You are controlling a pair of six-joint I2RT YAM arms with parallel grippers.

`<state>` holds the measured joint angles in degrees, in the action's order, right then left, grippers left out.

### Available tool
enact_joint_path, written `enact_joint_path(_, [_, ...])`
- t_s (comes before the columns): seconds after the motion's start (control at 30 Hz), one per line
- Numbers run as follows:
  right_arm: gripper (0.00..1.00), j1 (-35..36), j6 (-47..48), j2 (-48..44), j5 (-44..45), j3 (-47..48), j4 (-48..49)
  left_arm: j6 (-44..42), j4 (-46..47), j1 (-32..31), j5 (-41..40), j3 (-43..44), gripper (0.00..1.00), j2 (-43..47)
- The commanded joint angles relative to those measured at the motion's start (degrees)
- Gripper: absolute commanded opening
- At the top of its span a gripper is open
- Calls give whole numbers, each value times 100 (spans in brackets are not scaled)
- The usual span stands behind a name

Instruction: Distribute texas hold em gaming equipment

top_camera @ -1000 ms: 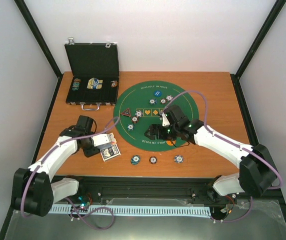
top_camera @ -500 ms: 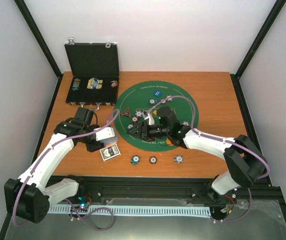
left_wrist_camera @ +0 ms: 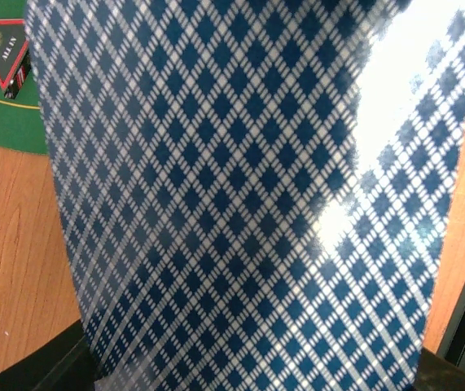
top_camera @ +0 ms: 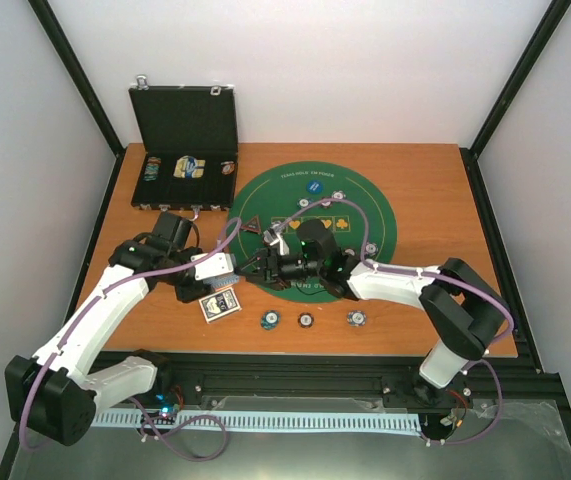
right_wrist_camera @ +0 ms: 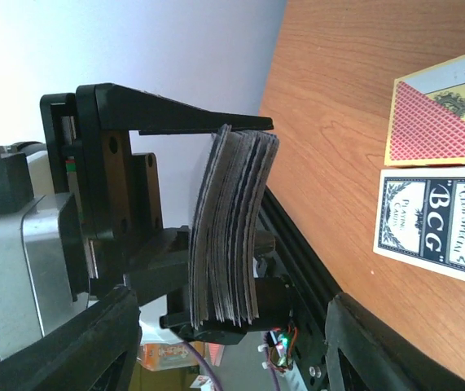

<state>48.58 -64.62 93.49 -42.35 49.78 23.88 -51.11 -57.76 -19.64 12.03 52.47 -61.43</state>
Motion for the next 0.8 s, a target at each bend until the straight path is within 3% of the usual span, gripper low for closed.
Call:
enact_joint_path(0.0, [62, 120, -225, 221, -78, 226, 473, 83, -18, -58, 61, 222, 1, 34])
enact_joint_path(0.27, [53, 284, -517, 717, -106, 531, 825, 48, 21, -62, 51, 175, 1, 45])
enact_joint_path(0.6, [18, 381, -715, 992, -109, 684, 959, -116, 95, -66, 5, 116, 1, 86])
enact_joint_path(0.63, [16, 381, -737, 992, -100, 656, 987, -127, 110, -66, 17, 122, 6, 95])
enact_joint_path(0.67, [14, 383, -751, 981, -90, 624, 1002, -139, 97, -66, 34, 130, 25, 104])
enact_joint_path(0.73, [9, 382, -760, 955, -68, 573, 1000, -177, 51, -66, 111, 133, 85, 133])
enact_joint_path(0.77, [9, 381, -762, 940, -64, 557, 996, -172, 58, -66, 157, 132, 98, 163])
